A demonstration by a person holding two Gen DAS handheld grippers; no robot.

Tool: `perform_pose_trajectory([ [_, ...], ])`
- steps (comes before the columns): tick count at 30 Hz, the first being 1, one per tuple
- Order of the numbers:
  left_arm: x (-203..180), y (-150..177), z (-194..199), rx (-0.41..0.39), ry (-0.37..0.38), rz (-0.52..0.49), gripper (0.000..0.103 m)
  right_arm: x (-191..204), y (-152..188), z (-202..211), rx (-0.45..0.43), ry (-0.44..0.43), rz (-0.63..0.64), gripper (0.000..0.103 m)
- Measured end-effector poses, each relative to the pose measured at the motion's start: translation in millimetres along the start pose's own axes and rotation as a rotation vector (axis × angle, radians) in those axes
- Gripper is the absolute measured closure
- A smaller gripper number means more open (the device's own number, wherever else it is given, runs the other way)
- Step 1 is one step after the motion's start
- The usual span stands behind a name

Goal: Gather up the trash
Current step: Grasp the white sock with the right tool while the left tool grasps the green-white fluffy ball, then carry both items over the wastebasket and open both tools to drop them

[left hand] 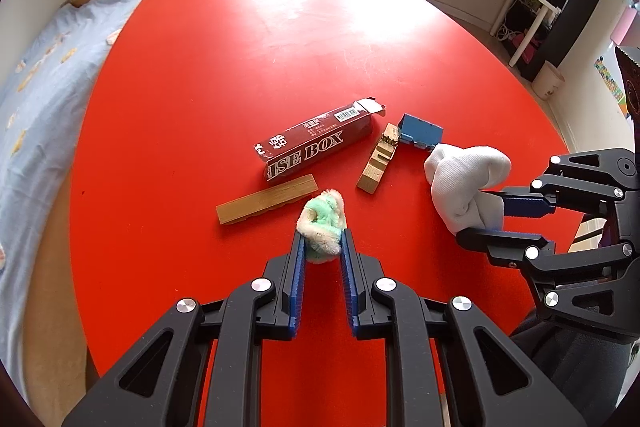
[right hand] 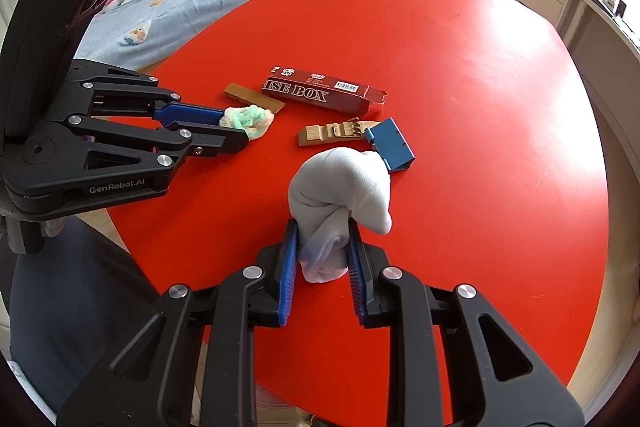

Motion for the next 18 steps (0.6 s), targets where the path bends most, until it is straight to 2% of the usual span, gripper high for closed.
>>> perform_pose_trajectory([
  [6, -1, 4, 15, -0.019, -0.002, -0.008, 0.086, 2, 3, 16, -0.019, 0.008, -0.016, 0.08],
  [18, -15, 21, 63, -0.079, 0.023, -0.033, 0.086, 17, 21, 76, -0.092, 0.012, -0.036, 0.08],
])
Point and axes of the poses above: each gripper's, at about its wrist camera, not at the fingertips, and z roughly against the way its jaws point, x to its left, y to its underside, the point moved 1 cm from there along -z, roughly the way its jaws point, and after that the axes turned 2 degrees about x, right-handed, at the moved point
